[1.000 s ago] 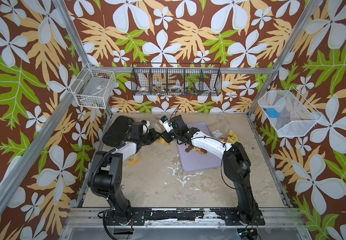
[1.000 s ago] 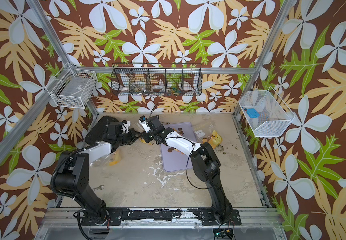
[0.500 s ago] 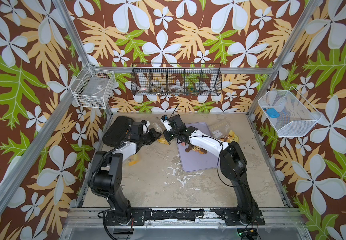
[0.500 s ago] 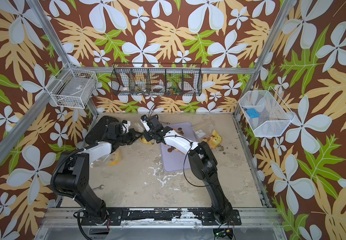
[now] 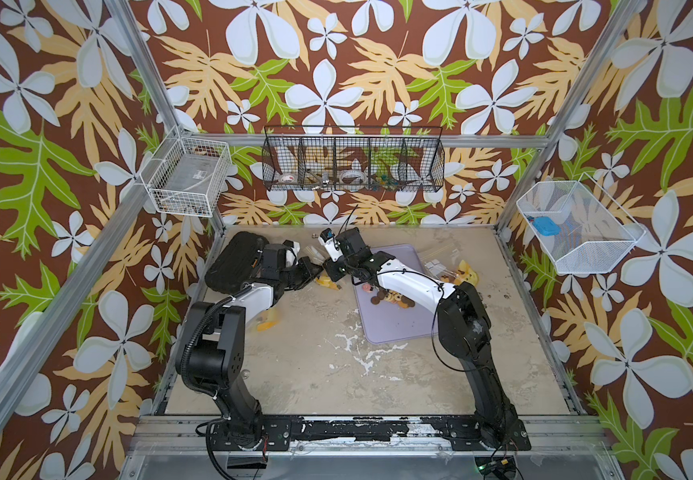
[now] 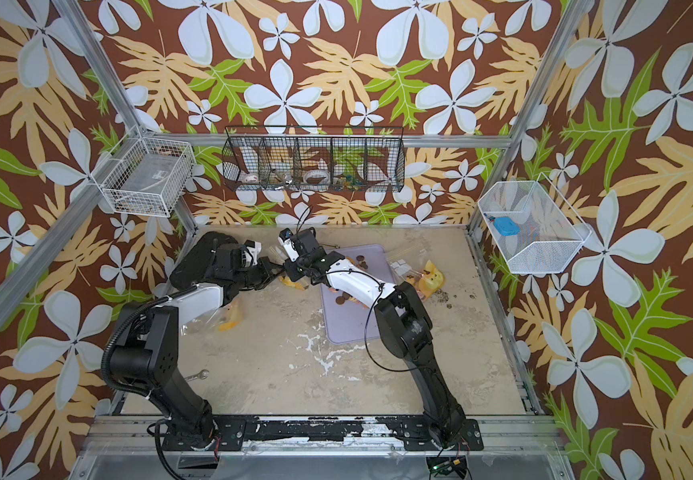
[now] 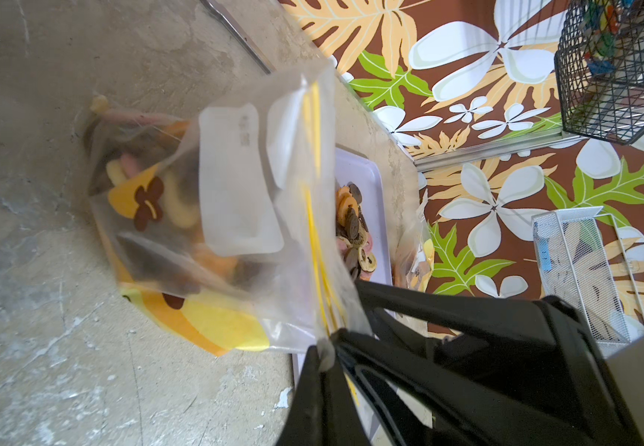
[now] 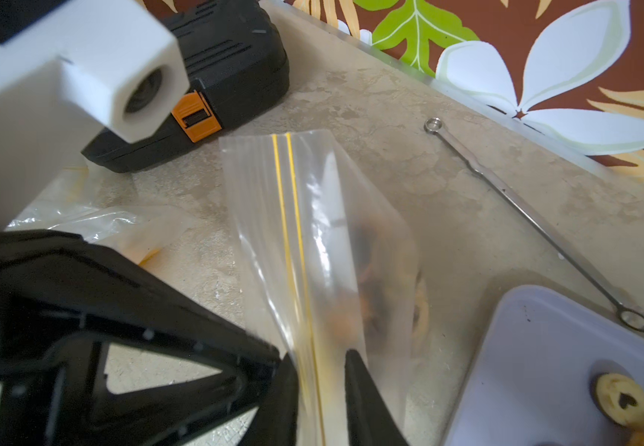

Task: Pour cookies out of the ziploc bag
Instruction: Open the ziploc bag at the center of the board.

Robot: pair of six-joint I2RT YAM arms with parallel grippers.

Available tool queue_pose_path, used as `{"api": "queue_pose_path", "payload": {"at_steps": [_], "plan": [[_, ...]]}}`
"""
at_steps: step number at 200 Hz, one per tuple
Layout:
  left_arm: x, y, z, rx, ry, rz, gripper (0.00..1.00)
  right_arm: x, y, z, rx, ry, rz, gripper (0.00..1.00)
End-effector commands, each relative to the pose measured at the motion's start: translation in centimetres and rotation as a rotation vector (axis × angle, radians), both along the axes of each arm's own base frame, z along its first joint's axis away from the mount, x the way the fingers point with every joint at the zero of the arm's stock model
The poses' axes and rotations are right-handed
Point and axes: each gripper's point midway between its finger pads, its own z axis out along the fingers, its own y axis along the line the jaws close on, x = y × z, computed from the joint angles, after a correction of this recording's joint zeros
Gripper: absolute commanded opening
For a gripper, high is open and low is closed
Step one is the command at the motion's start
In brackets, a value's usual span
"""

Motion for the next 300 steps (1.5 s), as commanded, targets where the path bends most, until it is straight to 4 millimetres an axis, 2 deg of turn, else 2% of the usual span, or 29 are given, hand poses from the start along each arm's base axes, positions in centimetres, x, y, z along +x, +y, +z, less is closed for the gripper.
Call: {"api": "queue_pose_path", "payload": {"at_steps": [1,27,56,76,139,172,210,265,300], "plan": [[0.0,-0.1,0.4,-0.007,-0.008,-0.007,0.0,-0.4,0.7,0.7,0.038,0.003,0.033,0.25],[0.1,-0.1,0.7,-0.008,-0.017,-0.007,0.0,-0.4,0.7,0.1,0.027,0.014,0.033,0.23],[0.0,-0.1,0.6,-0.01,-0.015,-0.008,0.0,0.0,0.6,0.0,0.03,0.017,0.014,0.07],[-0.1,-0.1,0.6,-0.007,-0.012,-0.007,0.0,0.3,0.5,0.0,0.032,0.02,0.008,0.0],[-0.2,0.4,0.1,0.024,0.01,0.013,0.0,1.8,-1.3,0.2,-0.003,-0.021,-0.09,0.0],[-0.2,0.6,-0.3,0.041,0.033,0.021,0.0,2.3,-2.4,-0.5,-0.053,-0.059,-0.126,0.0],[-0.3,0.8,-0.2,0.054,0.036,0.025,0.0,2.5,-2.7,-0.3,-0.054,-0.066,-0.139,0.0],[-1.0,0.7,1.6,0.064,0.021,0.006,0.0,1.1,-3.0,2.1,0.0,-0.04,-0.133,0.0],[-2.5,0.5,2.5,0.071,0.012,-0.014,0.0,-0.9,-3.5,1.7,0.019,0.012,-0.109,0.0]]}}
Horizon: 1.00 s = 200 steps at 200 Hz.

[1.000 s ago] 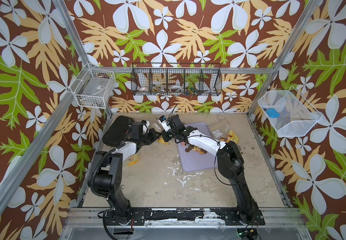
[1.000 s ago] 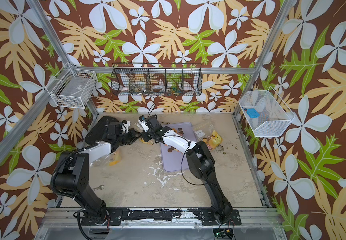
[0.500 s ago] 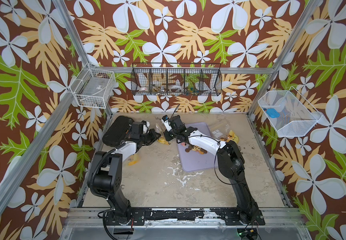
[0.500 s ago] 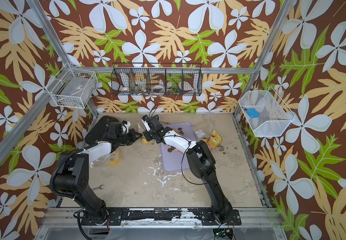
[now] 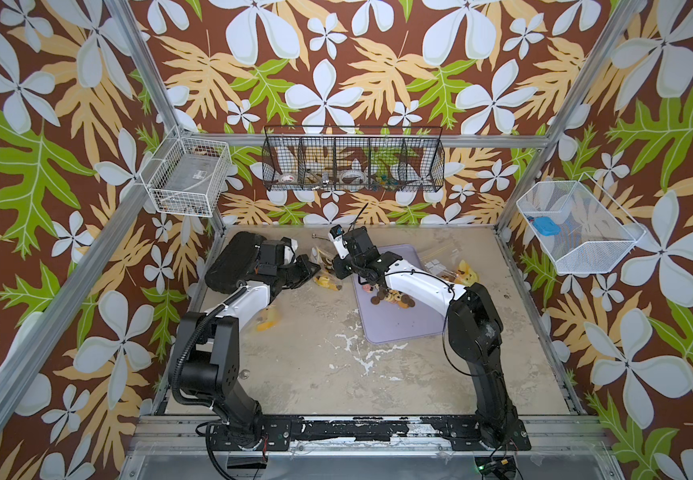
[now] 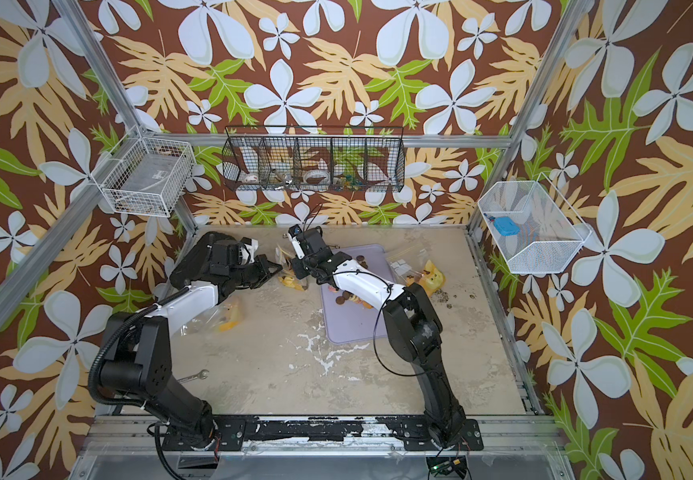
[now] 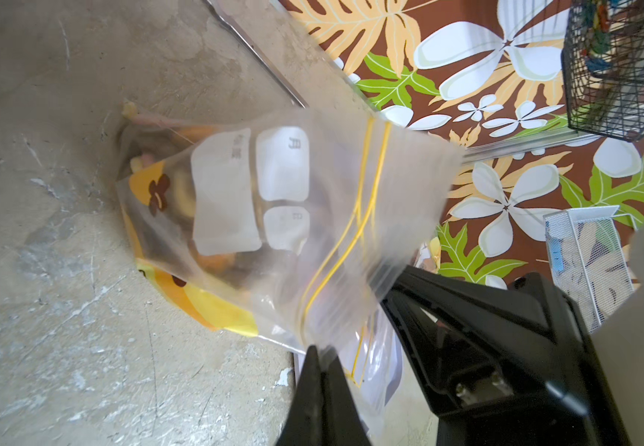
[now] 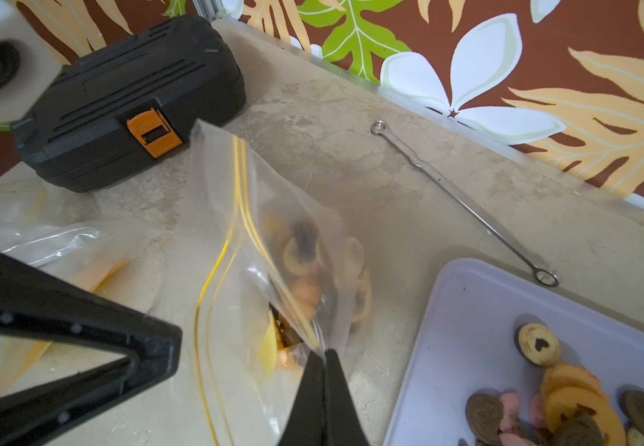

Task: Pour cookies out of the ziploc bag
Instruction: Open the ziploc bag at the center of the board.

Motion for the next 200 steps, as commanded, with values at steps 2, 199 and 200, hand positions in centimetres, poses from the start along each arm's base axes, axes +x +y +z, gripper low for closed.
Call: {"api": "queue_pose_path", "payload": {"at_steps": [2,199,200], "plan": [[-1.2,-0.4,0.3,0.013,0.006,-0.031,0.0,-1.4,-0.2,-0.1,0.027,0.041,0.018,0.0],[-5.3,-0.4,3.7,0.327,-0.024,-0.152,0.0,-5.9,-4.6,0.5,-0.036,0.215,0.036,0.77],[-5.3,-0.5,3.7,0.327,-0.024,-0.154,0.0,-5.9,-4.6,0.5,-0.035,0.215,0.036,0.78]]}}
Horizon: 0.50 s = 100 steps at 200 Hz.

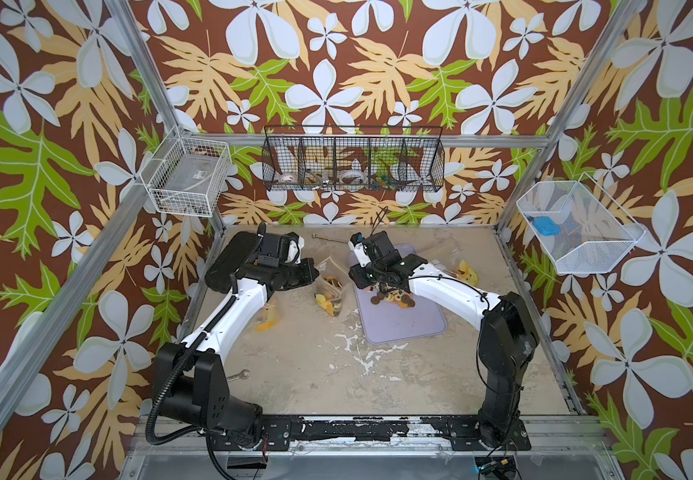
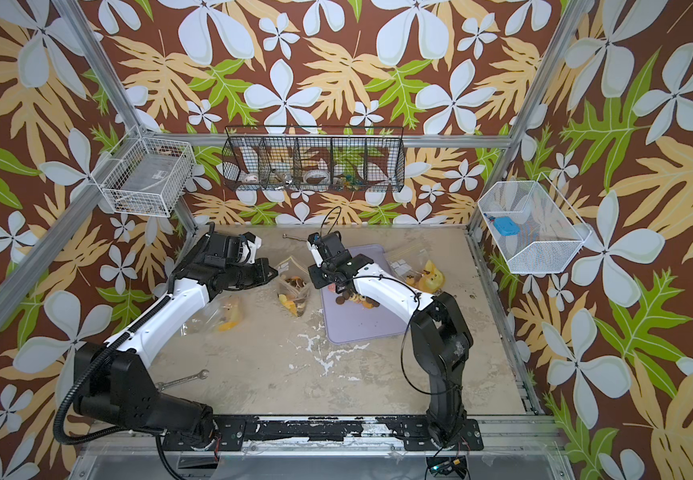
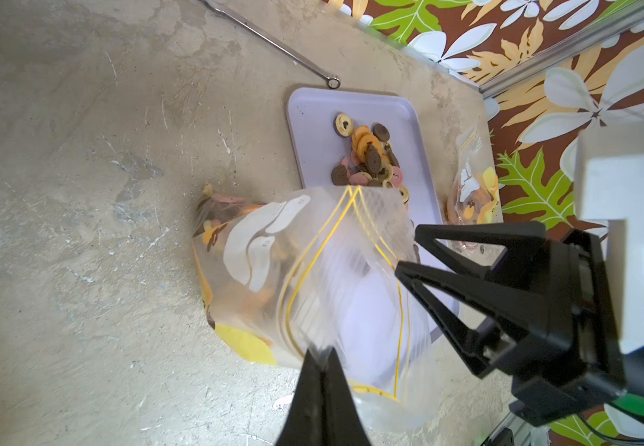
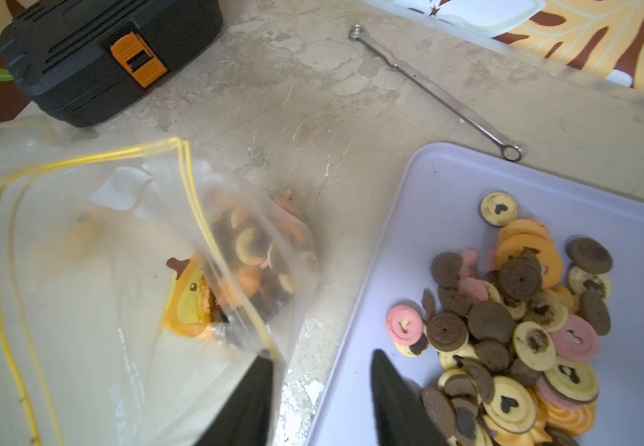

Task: Pour cookies out of the ziploc bag
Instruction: Open the ziploc bag at the center of the board.

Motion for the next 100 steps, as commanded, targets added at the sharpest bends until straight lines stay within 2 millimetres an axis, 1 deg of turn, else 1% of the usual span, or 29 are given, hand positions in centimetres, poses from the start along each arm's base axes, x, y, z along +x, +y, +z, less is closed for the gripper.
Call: {"api": "queue_pose_path", "payload": {"at_steps": [1,8,15,17,20,43,64,82,100], "plan": [[-0.3,-0.1,0.3,0.013,-0.011,-0.022,0.0,-0.9,0.8,0.1,0.013,0.053,0.052,0.79],[-0.4,-0.1,0.3,0.012,-0.013,-0.022,0.0,-0.9,1.0,0.1,0.014,0.06,0.057,0.85],[-0.4,-0.3,0.4,0.01,-0.013,-0.025,0.0,-0.7,1.2,0.1,0.014,0.067,0.058,0.94],[-0.4,-0.3,0.3,0.01,-0.011,-0.025,0.0,-0.8,1.2,0.1,0.011,0.07,0.06,0.98],[-0.5,-0.3,0.3,0.011,-0.012,-0.027,0.0,-0.7,1.2,-0.1,0.008,0.074,0.06,1.0],[-0.7,-0.8,0.3,0.008,-0.011,-0.041,0.0,-0.6,1.8,-1.0,-0.012,0.092,0.065,1.0],[-0.7,-0.9,0.4,0.007,-0.014,-0.043,0.0,-0.2,2.0,-2.6,-0.084,0.101,0.051,1.0],[-0.6,-0.7,0.5,0.013,-0.019,-0.036,0.0,0.4,1.2,-3.5,-0.146,0.094,0.005,1.0],[-0.6,-0.6,0.5,0.022,-0.019,-0.035,0.0,0.9,0.0,-3.4,-0.182,0.063,-0.035,1.0]]}}
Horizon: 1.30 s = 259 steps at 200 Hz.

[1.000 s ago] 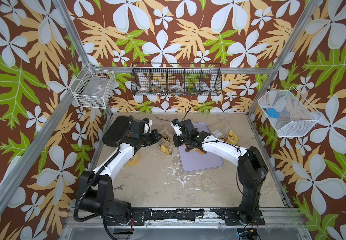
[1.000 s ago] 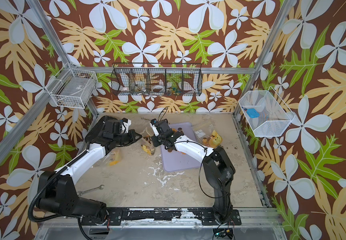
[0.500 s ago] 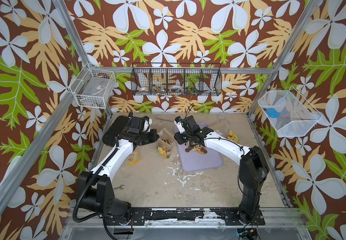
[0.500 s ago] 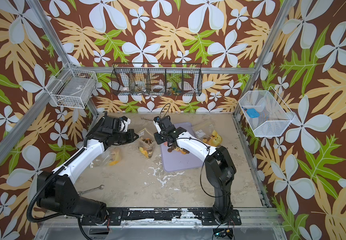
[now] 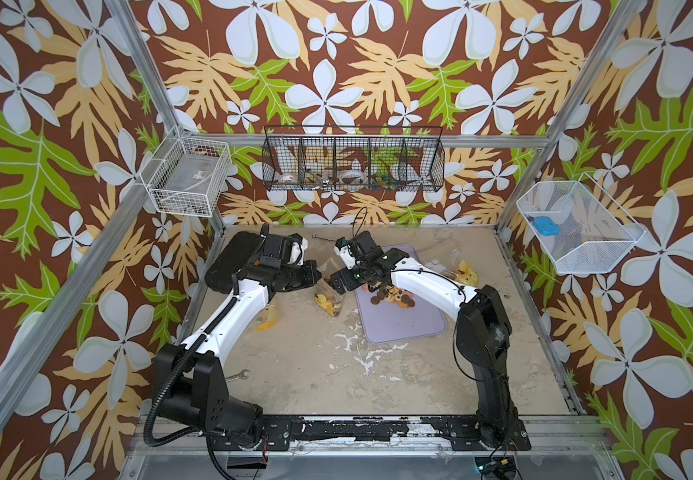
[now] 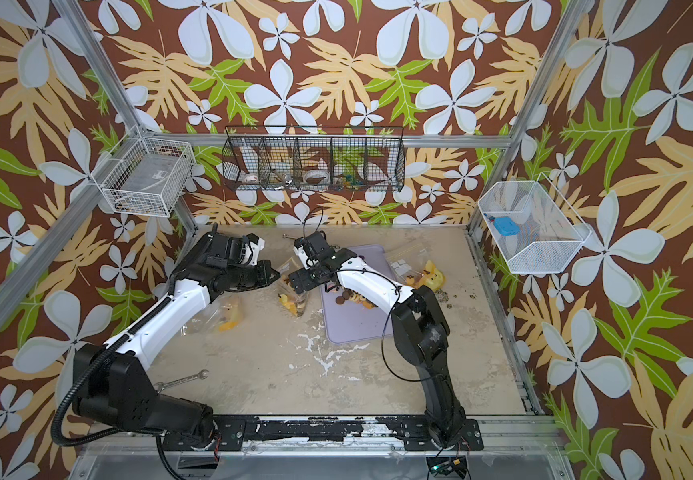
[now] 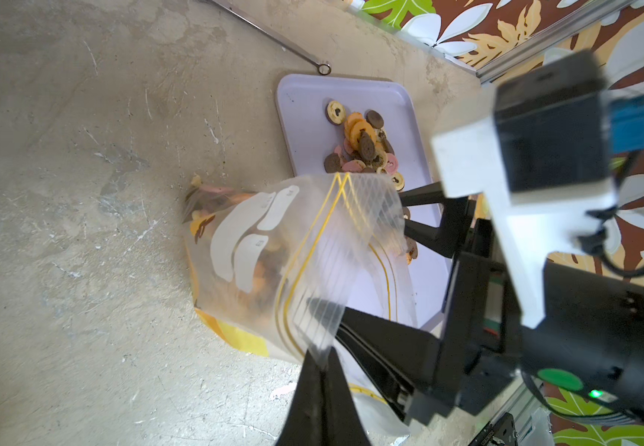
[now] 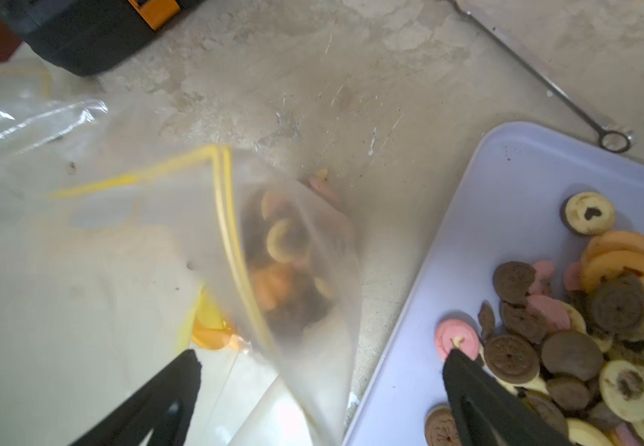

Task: Pour cookies out of the ziploc bag
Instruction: Open the ziploc bag at the center of the board.

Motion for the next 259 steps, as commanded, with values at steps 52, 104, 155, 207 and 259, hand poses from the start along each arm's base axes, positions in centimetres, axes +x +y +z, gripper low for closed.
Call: {"api": "queue_pose_path", "payload": {"at_steps": [52,104,155,207,259], "plan": [[0.5,0.3,0.0,0.047,-0.014,-0.011,0.0,1.6,-6.3,-0.1,-0.118,-0.042,-0.125,1.0],[0.7,0.4,-0.4,0.065,-0.009,-0.013,0.0,2.0,-8.9,-0.8,-0.139,-0.029,-0.156,1.0],[1.3,0.3,0.2,0.076,-0.021,-0.024,0.0,0.9,-9.0,2.4,-0.031,-0.027,-0.127,1.0],[2.6,0.2,1.3,0.114,-0.04,-0.048,0.0,-5.2,-4.4,11.5,0.27,-0.037,0.141,1.0],[3.0,-0.3,1.7,0.1,-0.036,-0.065,0.0,-7.9,-0.2,12.7,0.253,-0.179,0.353,1.0]]}}
